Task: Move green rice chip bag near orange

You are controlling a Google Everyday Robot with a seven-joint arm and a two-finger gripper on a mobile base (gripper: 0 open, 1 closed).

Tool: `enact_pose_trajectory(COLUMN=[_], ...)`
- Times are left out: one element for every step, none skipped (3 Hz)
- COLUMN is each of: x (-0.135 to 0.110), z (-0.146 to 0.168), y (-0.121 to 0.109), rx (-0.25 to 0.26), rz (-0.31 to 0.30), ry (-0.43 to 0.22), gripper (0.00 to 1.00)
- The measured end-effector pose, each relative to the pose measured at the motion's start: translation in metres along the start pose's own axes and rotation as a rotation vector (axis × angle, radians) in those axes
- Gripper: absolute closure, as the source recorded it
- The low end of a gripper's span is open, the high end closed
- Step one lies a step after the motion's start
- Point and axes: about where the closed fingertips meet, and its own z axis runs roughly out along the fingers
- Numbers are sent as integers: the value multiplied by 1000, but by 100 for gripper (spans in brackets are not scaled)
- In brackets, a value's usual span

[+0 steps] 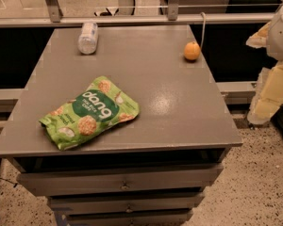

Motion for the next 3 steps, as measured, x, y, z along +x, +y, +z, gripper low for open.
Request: enact_pose_trajectory(x=[0, -32, -91], z=[0, 12, 32], y=[0, -1, 6], rx=[0, -14, -62], rz=[0, -10, -41], ry=[0, -85, -231], gripper=[0, 0, 0])
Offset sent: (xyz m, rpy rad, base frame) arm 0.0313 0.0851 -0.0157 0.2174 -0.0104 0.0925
